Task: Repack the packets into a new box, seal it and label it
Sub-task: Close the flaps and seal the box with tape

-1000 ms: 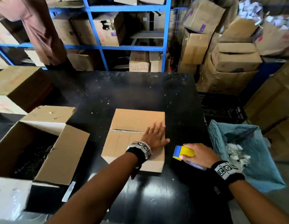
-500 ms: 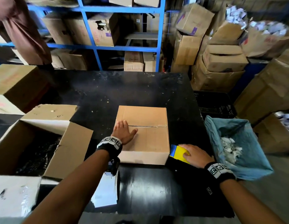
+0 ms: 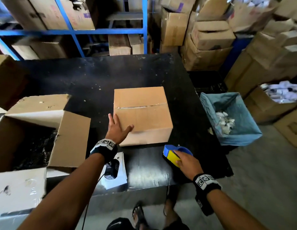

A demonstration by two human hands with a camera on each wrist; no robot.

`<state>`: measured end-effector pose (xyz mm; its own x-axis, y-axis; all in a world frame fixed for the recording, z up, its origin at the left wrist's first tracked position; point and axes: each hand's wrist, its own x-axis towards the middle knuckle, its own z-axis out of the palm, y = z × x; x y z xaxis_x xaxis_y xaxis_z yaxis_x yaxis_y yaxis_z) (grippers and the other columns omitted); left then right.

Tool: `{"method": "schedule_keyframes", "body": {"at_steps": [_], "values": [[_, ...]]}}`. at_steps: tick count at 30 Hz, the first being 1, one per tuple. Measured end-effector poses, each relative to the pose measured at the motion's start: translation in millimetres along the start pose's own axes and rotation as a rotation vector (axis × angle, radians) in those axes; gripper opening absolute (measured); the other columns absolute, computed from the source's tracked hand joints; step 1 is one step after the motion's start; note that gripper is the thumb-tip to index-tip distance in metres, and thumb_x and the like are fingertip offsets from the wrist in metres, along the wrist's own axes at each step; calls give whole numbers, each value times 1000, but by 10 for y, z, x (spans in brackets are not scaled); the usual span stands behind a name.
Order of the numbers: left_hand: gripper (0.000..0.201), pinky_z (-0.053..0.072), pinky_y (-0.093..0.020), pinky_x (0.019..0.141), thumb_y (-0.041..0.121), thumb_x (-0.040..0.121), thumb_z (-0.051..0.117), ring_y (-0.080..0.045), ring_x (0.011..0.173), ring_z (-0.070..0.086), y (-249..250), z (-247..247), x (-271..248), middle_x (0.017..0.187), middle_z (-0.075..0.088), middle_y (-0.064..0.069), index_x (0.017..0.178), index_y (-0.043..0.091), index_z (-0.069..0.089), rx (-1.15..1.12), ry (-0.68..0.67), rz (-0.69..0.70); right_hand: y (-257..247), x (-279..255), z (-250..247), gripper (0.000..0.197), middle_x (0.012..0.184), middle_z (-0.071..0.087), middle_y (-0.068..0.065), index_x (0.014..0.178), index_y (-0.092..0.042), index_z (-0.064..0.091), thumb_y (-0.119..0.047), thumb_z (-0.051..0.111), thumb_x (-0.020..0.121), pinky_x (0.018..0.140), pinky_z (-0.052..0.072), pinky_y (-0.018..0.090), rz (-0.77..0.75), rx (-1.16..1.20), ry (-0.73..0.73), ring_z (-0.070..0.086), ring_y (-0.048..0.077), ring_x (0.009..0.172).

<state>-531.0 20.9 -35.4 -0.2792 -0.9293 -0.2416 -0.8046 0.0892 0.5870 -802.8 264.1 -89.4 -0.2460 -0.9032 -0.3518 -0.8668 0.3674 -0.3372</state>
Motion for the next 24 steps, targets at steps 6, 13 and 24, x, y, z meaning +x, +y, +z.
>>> {"method": "schedule_keyframes", "body": {"at_steps": [6,13,24], "values": [[126,21,-47,122,78,76,59,-41,150,19,-37,25,-76,165,-19,-13,157,9,-9,41,-48,12,-232,-46,233,60,139,60,4,154,-26,35,-10,49,98,84,53,45,81,-44,51,60,28,123],[126,22,-47,122,75,79,60,-38,151,16,-21,-16,-49,164,-20,-16,156,10,-16,45,-88,10,-420,-33,370,49,129,64,15,147,-22,39,-13,49,100,79,52,46,90,28,50,65,36,112],[122,24,-47,121,71,81,60,-37,150,21,-23,-55,-1,164,-22,-14,156,11,-14,35,-95,25,-518,58,113,36,111,62,7,121,-17,61,-41,61,93,88,49,42,-28,17,183,60,32,106]]}}
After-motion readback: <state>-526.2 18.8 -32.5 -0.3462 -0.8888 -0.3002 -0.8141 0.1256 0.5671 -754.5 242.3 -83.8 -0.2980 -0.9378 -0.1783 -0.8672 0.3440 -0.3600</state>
